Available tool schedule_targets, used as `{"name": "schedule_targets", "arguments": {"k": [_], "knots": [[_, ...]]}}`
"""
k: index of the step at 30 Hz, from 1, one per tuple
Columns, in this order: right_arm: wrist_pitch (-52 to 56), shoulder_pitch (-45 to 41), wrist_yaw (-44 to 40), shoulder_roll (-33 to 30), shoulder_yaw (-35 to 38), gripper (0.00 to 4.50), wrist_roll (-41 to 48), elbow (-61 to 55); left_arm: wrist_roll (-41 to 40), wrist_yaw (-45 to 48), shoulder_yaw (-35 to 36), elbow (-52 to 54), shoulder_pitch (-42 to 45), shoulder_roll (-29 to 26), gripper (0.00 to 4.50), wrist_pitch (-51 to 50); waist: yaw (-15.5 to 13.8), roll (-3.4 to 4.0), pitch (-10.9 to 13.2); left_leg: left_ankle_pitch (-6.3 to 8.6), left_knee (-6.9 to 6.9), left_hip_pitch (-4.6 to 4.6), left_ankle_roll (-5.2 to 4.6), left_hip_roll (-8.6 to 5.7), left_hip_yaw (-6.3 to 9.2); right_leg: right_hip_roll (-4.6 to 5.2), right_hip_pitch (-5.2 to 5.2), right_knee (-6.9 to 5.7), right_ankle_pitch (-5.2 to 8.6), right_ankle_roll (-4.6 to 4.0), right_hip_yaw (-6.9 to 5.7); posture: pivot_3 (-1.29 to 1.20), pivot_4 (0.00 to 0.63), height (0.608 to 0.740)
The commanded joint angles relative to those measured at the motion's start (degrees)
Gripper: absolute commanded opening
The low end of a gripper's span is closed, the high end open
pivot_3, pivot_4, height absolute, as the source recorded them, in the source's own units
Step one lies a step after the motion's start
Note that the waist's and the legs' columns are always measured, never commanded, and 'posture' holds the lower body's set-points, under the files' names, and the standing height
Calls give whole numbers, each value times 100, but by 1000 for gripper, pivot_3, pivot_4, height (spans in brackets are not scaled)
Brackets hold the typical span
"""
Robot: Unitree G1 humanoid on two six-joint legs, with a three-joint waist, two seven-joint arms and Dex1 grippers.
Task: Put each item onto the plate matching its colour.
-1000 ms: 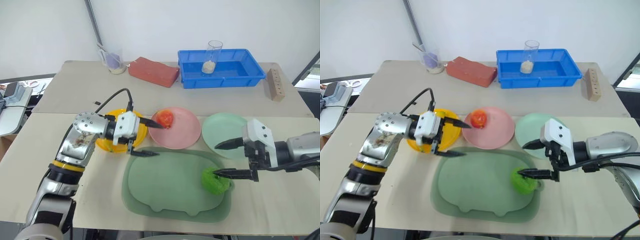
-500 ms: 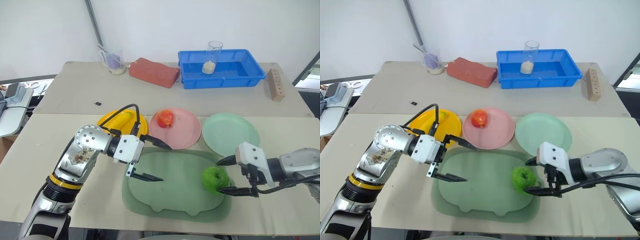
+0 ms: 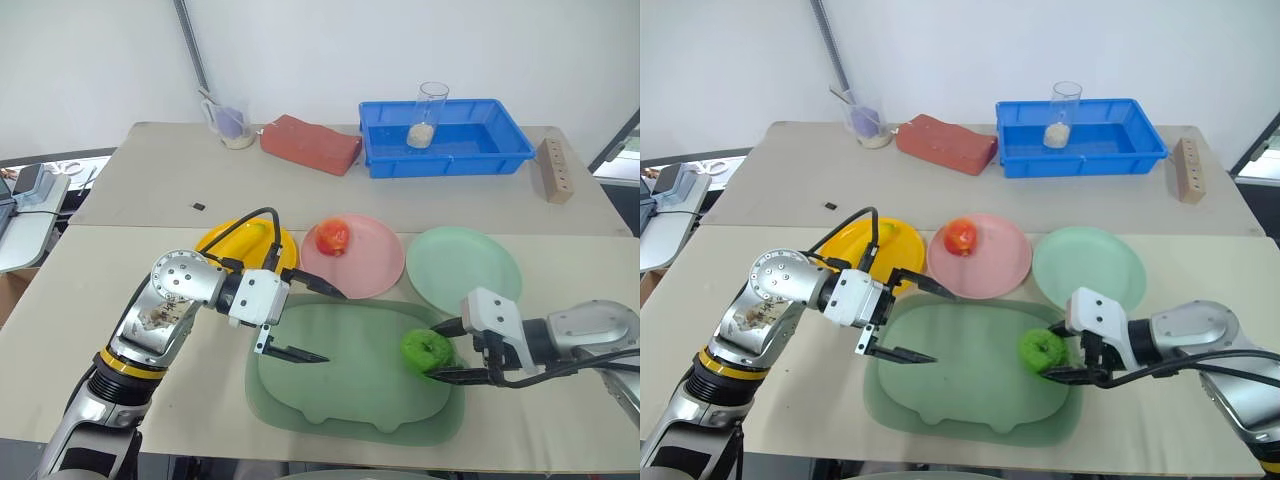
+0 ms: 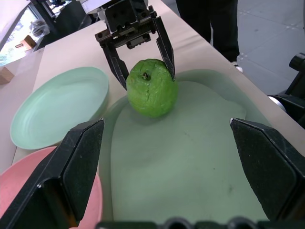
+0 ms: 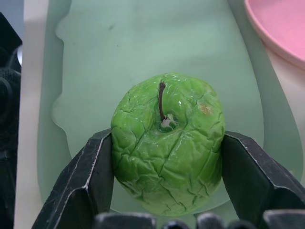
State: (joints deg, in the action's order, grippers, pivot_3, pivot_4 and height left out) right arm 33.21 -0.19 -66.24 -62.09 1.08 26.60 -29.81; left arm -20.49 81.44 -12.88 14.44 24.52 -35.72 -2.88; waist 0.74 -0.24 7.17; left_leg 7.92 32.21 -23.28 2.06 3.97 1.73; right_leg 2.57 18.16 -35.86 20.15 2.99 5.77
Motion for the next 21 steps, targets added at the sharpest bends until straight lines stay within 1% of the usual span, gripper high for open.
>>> {"name": "schedule_targets", "arguments": {"k": [1,4,6,9,10,11,12,17,19,21], "knots": [[274,-375,70,18,425,2864,366,72,-146,-173,97,18,195,37,4500,-149,2,0,0,0,0,0,0,0,0,0,0,0,0,0,0,0,150,740],[736,-989,370,232,663,2856,705,579,-203,-559,257,-335,535,186,4500,-596,1,-2,1,0,2,1,0,0,0,0,-1,-2,-1,-1,0,0,150,740],[884,-1465,687,452,761,2856,702,1107,-173,-909,364,-678,849,366,4500,-850,-8,-3,1,0,8,-2,0,-2,2,0,-2,-4,-1,0,-1,0,150,740],[771,-2033,1197,744,700,2856,322,2001,-32,-1308,395,-994,1185,605,4500,-970,-7,-3,1,0,12,-5,-2,-2,2,0,-3,-3,-4,-4,-1,0,150,740],[698,-2165,1357,835,638,2856,165,2271,-53,-1439,408,-1023,1255,702,4500,-1061,-10,0,-1,2,12,-7,-4,-3,2,0,-2,-3,-12,-18,-1,0,150,740],[532,-2312,1569,950,495,2856,-113,2657,-77,-1546,388,-1033,1319,822,4500,-1140,-11,3,-2,4,12,-8,-8,-4,1,0,-2,-2,-22,-36,-1,0,150,740],[383,-2432,1741,1050,373,2856,-355,2988,-84,-1628,359,-1032,1362,917,4500,-1196,-3,6,-4,6,12,-9,-12,-4,1,0,-1,-3,-23,-36,-1,0,150,740],[-14,-2722,1881,1280,30,2856,-964,3843,-10,-1720,236,-1010,1383,1144,4500,-1245,-1,20,-9,6,10,-7,-13,-4,0,-3,4,-11,-23,-37,0,0,150,740],[21,-2765,1886,1319,28,3885,-1002,3940,-40,-1693,243,-967,1337,1114,4500,-1281,5,25,-9,6,11,-6,-13,-4,0,-2,3,-12,-23,-37,1,0,150,740],[62,-2764,1848,1339,60,4465,-1006,3985,-38,-1680,251,-940,1267,1073,4500,-1263,8,26,-10,5,11,-2,-12,-3,-1,-3,0,-15,-23,-37,2,0,150,740]]}}
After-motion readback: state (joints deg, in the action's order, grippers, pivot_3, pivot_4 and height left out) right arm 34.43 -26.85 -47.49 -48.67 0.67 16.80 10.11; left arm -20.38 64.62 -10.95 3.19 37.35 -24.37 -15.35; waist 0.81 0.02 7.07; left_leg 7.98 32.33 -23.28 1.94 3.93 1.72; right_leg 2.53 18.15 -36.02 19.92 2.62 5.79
